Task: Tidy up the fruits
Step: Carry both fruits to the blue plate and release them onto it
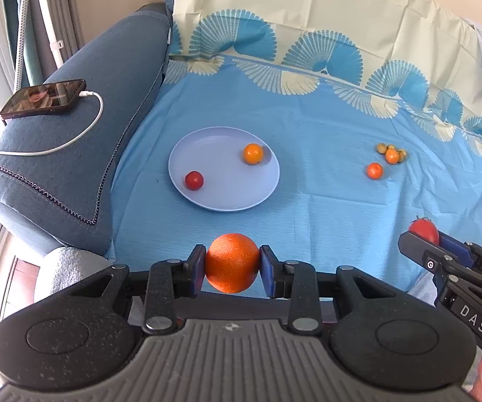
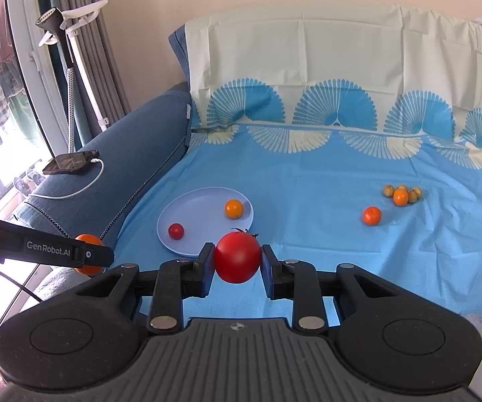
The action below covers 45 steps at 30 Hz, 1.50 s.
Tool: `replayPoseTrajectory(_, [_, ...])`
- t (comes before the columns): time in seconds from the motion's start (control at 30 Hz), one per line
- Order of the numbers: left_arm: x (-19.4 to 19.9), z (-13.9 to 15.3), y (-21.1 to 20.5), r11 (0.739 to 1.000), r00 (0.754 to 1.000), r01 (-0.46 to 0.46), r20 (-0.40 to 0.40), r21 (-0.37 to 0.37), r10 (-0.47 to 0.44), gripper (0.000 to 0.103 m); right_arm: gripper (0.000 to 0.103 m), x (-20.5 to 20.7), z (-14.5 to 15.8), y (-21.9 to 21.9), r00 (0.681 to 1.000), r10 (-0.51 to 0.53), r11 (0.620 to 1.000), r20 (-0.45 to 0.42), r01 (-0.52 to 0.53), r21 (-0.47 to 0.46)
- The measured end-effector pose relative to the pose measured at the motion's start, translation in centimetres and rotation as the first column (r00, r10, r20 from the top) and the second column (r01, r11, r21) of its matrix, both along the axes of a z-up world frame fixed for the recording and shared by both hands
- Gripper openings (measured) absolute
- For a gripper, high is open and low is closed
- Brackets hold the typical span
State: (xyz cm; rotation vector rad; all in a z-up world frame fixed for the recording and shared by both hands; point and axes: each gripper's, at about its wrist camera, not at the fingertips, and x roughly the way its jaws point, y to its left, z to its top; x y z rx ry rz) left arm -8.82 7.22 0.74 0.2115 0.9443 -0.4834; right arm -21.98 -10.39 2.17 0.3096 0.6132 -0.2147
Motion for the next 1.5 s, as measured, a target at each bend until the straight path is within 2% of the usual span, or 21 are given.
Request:
replayPoseTrajectory(0.3, [4.6, -2.3, -0.3, 0.998, 0.997, -0.059, -0.044, 0.031, 0.061, 0.038, 0.030, 3.6, -1.6, -0.3, 0.997, 0.041, 0.999, -0.061, -0.042, -0.021])
replayPoseTrajectory(0.63, [12.2, -4.4, -2.8, 0.993, 0.993, -0.110, -0.042, 0.037, 0.112, 0.038, 0.030, 11.7, -4.2, -0.8, 0.988, 0.107, 0.992, -0.109, -0.114, -0.051])
replayPoseTrajectory(1.0, [19.8, -9.1, -6.1, 0.989, 0.991, -0.116, -0.060, 0.094, 0.122, 0.038, 0.030, 21.2, -9.6, -1.9, 0.965, 0.162, 0.983, -0.208, -0.176, -0.049])
replayPoseTrajectory(1.3, [23.0, -12.9, -7.6, 0.980, 0.988, -0.114, -0.083, 0.165, 0.129, 0.038, 0.030, 24.7, -13.1, -1.7, 0.934, 0.222, 0.966, -0.280, -0.249, -0.066])
replayPoseTrajectory(1.33, [23.2, -13.1, -7.7, 0.980, 0.989, -0.108, -0.086, 0.167, 0.123, 0.040, 0.031, 24.9, -13.3, -1.6, 0.931, 0.229, 0.963, -0.285, -0.259, -0.072])
replayPoseTrajectory(1.37, [23.4, -13.1, -7.7, 0.981, 0.989, -0.106, -0.085, 0.163, 0.121, 0.055, 0.031, 25.1, -13.4, -1.5, 0.927, 0.237, 0.960, -0.290, -0.269, -0.076])
replayPoseTrajectory(1.4, [23.5, -12.9, -7.7, 0.980, 0.989, -0.109, -0.082, 0.165, 0.124, 0.087, 0.031, 25.2, -13.4, -1.5, 0.927, 0.241, 0.958, -0.289, -0.275, -0.083])
replayPoseTrajectory(1.43, [23.6, -12.5, -7.6, 0.978, 0.988, -0.124, -0.069, 0.169, 0.137, 0.099, 0.039, 25.3, -13.2, -1.4, 0.928, 0.245, 0.955, -0.279, -0.281, -0.094])
replayPoseTrajectory(1.47, [23.4, -11.8, -7.4, 0.977, 0.988, -0.142, -0.042, 0.156, 0.150, 0.103, 0.046, 25.3, -12.9, -1.4, 0.931, 0.249, 0.952, -0.268, -0.286, -0.109])
replayPoseTrajectory(1.5, [23.1, -11.1, -7.2, 0.980, 0.989, -0.145, -0.019, 0.133, 0.149, 0.103, 0.063, 25.2, -12.4, -1.4, 0.936, 0.246, 0.950, -0.254, -0.285, -0.129])
